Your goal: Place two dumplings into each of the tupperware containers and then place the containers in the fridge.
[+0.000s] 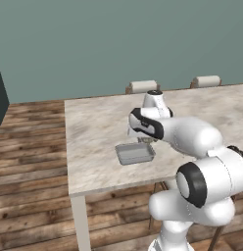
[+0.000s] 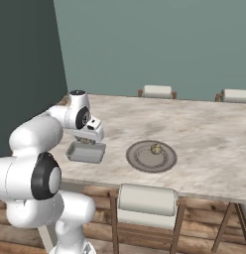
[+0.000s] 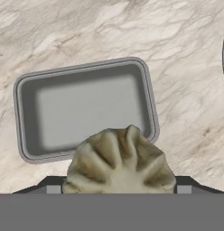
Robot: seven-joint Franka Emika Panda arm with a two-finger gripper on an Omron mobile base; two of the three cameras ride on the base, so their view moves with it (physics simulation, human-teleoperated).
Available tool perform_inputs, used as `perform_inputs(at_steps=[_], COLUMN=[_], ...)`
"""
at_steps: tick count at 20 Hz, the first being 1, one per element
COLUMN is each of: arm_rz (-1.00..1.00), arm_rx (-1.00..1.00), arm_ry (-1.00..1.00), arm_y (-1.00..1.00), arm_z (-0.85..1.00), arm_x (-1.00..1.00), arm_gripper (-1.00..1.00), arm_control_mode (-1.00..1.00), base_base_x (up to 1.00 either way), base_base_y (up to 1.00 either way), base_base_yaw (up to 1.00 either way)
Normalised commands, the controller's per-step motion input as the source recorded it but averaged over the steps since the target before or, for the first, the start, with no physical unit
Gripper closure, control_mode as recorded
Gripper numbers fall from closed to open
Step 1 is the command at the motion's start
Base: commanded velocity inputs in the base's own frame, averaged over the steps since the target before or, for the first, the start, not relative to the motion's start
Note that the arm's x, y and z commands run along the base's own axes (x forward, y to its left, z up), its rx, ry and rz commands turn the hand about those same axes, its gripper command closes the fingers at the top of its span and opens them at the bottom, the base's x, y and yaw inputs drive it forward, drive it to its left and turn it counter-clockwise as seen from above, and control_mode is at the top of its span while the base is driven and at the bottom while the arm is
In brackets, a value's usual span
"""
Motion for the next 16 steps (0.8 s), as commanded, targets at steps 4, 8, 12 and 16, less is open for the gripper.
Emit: perform_inputs(at_steps=[4,8,12,16], arm_rz=[0.00,0.00,0.00,0.00], arm_rx=[0.00,0.00,0.00,0.00], arm_ry=[0.00,-0.06,-0.08,-0.01], arm_y=[0.00,0.00,0.00,0.03], arm_z=[-0.55,-0.81,-0.64,-0.47], arm_x=[0.42,-0.09,-0.26,0.02], arm_gripper=[1.00,1.00,1.00,1.00], arm_control_mode=[-1.00,-1.00,-1.00,-1.00], base_base_x=[0.00,0.00,0.00,0.00], base_base_y=[0.00,0.00,0.00,0.00], base_base_yaw=[0.00,0.00,0.00,0.00])
